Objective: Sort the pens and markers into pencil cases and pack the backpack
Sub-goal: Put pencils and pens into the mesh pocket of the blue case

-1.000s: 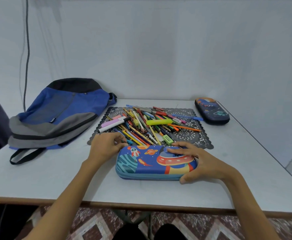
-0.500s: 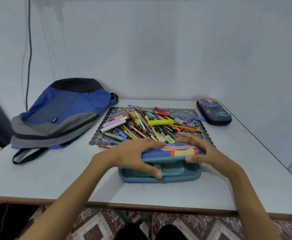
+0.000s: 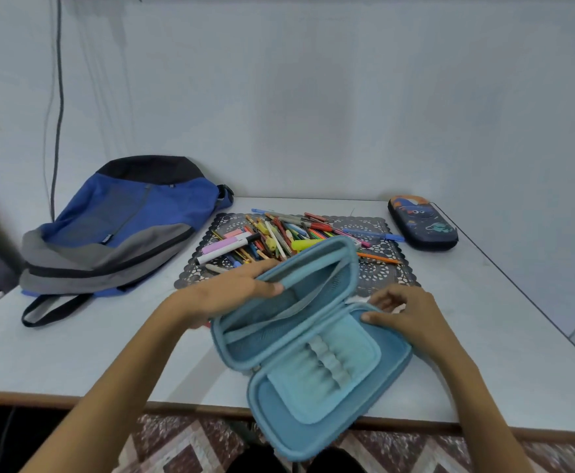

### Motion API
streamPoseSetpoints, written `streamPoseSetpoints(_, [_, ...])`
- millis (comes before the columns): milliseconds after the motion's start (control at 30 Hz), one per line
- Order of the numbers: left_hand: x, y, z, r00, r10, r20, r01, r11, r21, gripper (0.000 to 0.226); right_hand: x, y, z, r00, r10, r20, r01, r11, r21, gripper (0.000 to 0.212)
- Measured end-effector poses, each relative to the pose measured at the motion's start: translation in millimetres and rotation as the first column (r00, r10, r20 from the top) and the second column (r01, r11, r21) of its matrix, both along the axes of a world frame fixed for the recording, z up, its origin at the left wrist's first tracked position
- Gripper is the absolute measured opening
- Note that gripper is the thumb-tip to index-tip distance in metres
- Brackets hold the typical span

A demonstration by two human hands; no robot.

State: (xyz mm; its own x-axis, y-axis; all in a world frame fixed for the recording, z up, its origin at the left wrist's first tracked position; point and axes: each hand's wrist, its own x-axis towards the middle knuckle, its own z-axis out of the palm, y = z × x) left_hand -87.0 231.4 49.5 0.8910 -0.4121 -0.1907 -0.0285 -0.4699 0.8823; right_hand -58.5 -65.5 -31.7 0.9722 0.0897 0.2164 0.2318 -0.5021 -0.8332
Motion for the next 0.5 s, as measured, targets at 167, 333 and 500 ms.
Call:
streamPoseSetpoints(167, [-28,23,-26,0.985,0.098,-0.144,-0.115,0.987,-0.115,0.053,16,15,-9,0.999,0.037,0.003,-0.036,0.987,-0.157,0.015])
streamPoseSetpoints(333, [-45,33,-53,0.992,0.034,-0.118,-0.042,0.997,-0.063,0.047,27,26,-1,0.993,0.112,0.024,-0.103,0.965,-0.242,0.017])
streamPoseSetpoints(500, [-39,31,-59,0.983,0.137,0.118,-0.136,0.991,-0.016,0.072,35,33,6,0.983,0.179,0.046,-0.159,0.944,-0.29,0.015])
